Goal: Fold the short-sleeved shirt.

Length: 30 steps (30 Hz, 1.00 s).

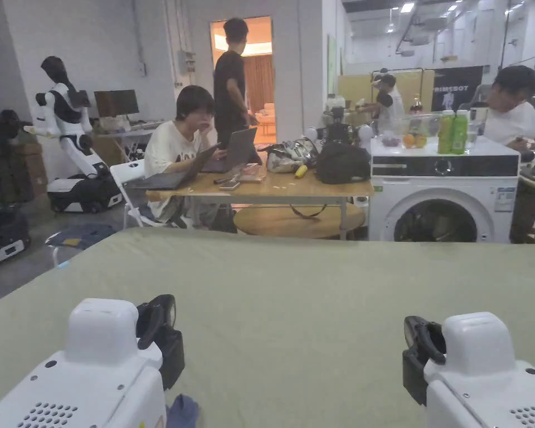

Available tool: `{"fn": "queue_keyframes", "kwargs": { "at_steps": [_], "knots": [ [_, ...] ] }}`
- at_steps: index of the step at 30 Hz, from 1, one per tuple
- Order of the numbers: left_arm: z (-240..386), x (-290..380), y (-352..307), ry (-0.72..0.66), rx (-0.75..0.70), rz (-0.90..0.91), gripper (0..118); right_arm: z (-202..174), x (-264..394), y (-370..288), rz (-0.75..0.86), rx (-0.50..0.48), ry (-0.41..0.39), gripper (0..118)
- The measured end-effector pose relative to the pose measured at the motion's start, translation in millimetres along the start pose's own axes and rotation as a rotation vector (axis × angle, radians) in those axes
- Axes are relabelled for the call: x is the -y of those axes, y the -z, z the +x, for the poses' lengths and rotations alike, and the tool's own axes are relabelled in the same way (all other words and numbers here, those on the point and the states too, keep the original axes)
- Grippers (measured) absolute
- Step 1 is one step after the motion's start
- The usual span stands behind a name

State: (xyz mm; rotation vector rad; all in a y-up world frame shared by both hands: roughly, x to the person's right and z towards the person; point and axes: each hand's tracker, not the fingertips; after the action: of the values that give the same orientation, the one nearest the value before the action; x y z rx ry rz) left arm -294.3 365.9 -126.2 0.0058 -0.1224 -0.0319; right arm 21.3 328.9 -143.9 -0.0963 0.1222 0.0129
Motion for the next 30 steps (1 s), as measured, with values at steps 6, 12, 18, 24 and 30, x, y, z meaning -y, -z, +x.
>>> {"fn": "queue_keyframes", "kwargs": {
  "at_steps": [6,12,18,24,30],
  "knots": [
    [-33.2,-1.6,-16.8,0.015,-0.088,-0.008,0,-38.9,1.8,23.7,-0.005,-0.077,0.004,0],
    [-52.3,4.0,-10.1,-0.005,-0.089,-0.041,0,-52.9,7.1,34.7,-0.022,-0.113,0.012,0],
    [-103.0,37.7,20.8,-0.106,-0.017,-0.234,76,-40.2,24.3,29.3,-0.078,-0.137,-0.040,0],
    [-140.4,122.9,89.4,-0.228,-0.024,-0.554,92,-18.2,46.9,25.4,-0.170,-0.096,-0.015,0],
    [-145.0,202.5,146.7,-0.204,-0.049,-0.855,58,3.5,57.4,16.9,-0.212,-0.052,-0.010,0]
  ]
}}
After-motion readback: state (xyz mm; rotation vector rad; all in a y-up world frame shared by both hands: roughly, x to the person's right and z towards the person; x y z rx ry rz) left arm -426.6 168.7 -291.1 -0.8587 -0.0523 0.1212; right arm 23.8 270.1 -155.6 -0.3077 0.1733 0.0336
